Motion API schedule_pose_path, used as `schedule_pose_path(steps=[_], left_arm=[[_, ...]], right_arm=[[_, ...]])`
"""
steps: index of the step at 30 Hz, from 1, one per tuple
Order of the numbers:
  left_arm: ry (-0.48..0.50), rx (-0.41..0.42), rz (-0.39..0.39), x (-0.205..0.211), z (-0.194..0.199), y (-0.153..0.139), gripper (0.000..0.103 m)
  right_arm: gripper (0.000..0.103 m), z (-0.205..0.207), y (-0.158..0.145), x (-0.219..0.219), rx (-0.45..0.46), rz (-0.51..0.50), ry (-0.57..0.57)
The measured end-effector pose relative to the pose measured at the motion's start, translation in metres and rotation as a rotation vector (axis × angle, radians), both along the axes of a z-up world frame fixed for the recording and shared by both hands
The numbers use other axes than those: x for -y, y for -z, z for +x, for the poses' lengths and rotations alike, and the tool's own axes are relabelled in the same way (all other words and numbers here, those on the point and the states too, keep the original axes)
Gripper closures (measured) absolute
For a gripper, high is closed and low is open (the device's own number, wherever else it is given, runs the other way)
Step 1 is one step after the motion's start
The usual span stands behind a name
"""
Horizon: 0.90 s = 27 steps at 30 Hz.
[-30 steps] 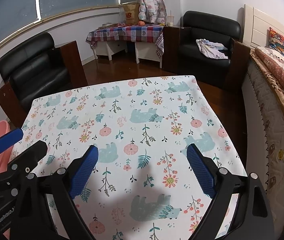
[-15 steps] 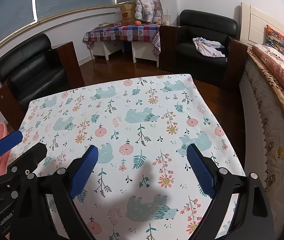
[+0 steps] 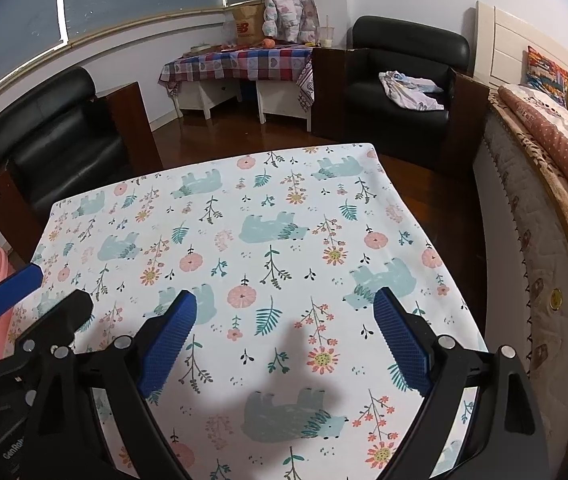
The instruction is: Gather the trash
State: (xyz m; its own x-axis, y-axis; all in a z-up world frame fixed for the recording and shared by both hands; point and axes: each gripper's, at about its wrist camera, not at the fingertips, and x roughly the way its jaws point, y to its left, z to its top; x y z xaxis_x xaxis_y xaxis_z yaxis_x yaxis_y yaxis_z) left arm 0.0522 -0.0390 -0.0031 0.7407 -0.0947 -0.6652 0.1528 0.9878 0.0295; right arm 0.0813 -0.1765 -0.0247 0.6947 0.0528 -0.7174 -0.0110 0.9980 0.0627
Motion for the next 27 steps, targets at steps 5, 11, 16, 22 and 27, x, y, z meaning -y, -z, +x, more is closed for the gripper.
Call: schedule_pose_path(steps=[5,11,16,22,27], left_arm=[[-0.001,-0.01,0.006,0.0017,0.0008,0.0018,0.04],[-0.001,-0.018,0.01,0.0031,0.0022,0.0036,0.04],[-0.003,-0.026,0.011,0.0033,0.0033,0.0055,0.04],[-0.003,-0.027,0.01,0.0033,0.0038,0.0056,0.04],[-0.005,-0.027,0.009,0.0035,0.0046,0.006,0.04]], right_arm=[[0.012,0.0006,0.0003,0.0014,-0.003,0.004,0.002],[0.012,0.0013,0.0011,0.0031,-0.008,0.007,0.001],[0.012,0.0027,0.0045,0.0037,-0.017,0.01,0.002],[0.012,0.004,0.0056,0.0037,-0.024,0.014,0.003],[0.012,0.0046,0.0059,0.0023,-0.026,0.014,0.001]])
